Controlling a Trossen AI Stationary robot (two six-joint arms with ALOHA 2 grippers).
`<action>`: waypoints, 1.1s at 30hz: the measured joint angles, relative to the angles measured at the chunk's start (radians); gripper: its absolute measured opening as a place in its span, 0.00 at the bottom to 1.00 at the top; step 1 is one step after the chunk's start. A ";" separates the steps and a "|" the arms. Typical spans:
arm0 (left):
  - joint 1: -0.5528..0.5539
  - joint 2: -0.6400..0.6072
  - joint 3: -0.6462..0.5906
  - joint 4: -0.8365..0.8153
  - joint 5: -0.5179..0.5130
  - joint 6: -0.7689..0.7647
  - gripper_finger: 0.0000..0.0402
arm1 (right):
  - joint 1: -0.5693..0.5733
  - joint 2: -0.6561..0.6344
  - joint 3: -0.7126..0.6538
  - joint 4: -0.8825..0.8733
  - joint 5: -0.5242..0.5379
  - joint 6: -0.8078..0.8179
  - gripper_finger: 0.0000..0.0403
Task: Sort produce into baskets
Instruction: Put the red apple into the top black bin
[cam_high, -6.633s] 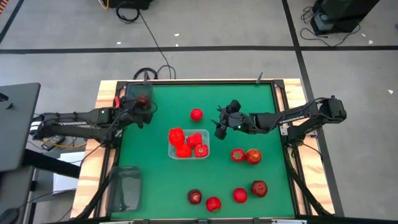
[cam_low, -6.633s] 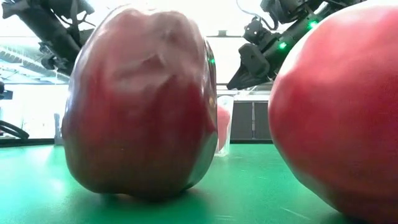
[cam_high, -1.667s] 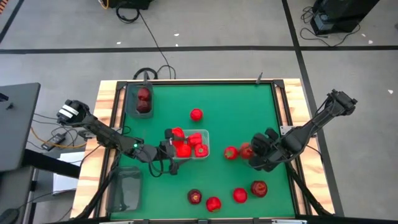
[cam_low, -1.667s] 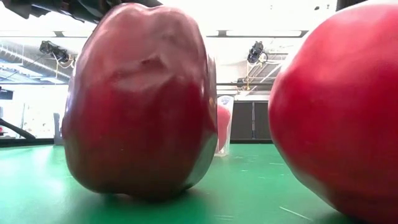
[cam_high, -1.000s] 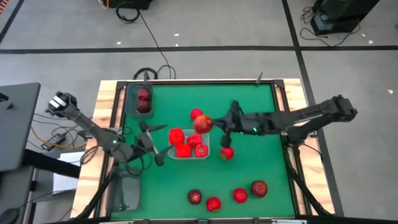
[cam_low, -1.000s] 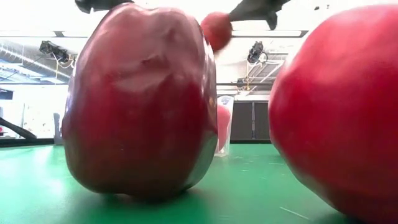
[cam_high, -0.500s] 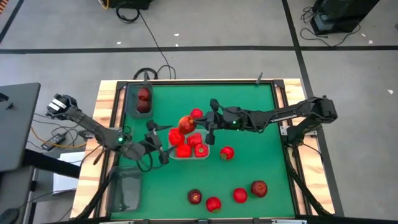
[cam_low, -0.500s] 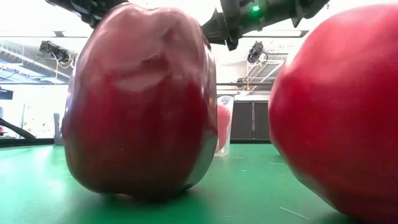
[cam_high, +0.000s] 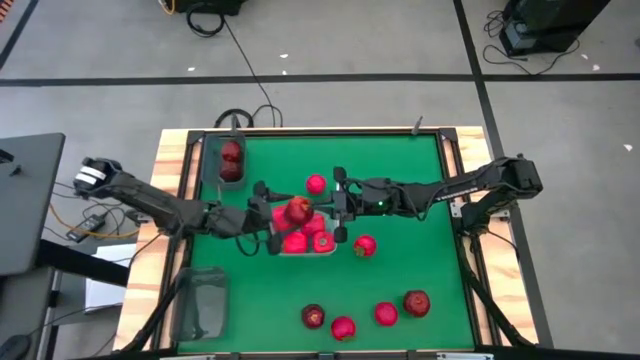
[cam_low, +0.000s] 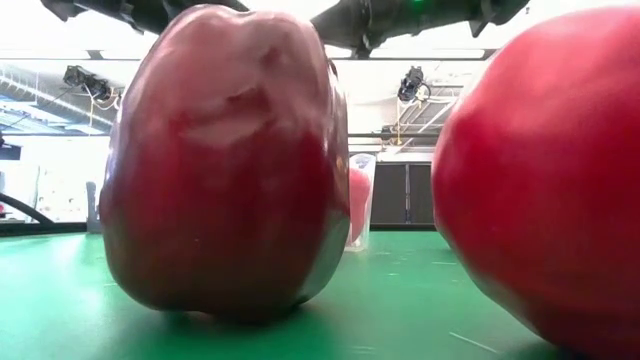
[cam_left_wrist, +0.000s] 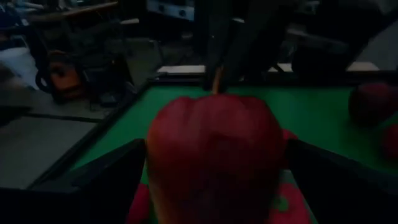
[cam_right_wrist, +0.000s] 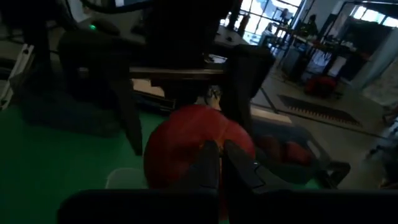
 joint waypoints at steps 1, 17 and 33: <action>0.010 0.006 0.000 -0.001 0.015 0.000 0.98 | 0.003 0.000 0.000 0.002 -0.003 -0.001 0.02; 0.043 -0.021 0.000 -0.029 -0.024 0.044 0.79 | 0.013 -0.001 0.001 0.022 0.014 0.027 0.21; 0.420 -0.541 0.016 -0.842 -0.357 -0.413 0.83 | 0.064 -0.035 0.000 -0.369 0.416 0.340 0.35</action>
